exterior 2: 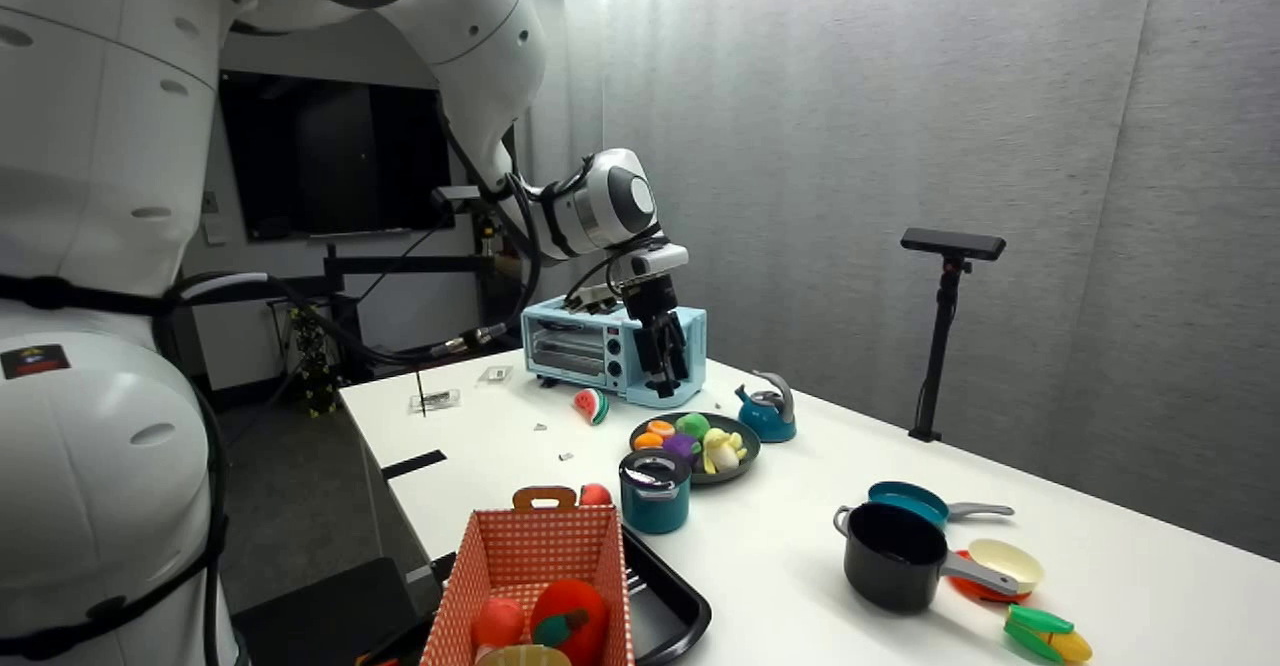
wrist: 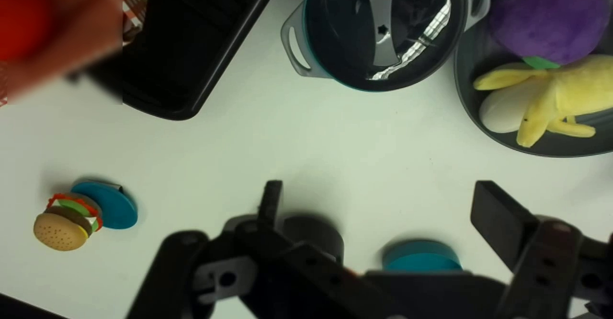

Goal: Take the lid off the blue pot and put it on the counter

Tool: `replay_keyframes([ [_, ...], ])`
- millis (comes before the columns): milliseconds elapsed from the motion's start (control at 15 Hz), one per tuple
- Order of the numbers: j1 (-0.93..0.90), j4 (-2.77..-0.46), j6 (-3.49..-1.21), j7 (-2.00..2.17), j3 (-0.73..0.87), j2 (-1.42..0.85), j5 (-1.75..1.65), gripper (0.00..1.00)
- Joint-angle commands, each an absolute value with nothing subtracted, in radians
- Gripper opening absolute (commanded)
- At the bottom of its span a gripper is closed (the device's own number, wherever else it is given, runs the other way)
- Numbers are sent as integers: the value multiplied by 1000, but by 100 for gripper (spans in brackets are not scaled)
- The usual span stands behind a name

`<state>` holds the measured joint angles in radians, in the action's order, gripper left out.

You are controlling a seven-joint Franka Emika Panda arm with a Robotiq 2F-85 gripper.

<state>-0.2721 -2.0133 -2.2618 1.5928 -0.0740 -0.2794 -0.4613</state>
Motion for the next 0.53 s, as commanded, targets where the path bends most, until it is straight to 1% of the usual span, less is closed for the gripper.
replay_keyframes([
  [0,-259,-2017,-2311,1559,-92,-280,-366,100],
  [467,-256,-2024,-2370,1478,-111,-279,-170,100],
])
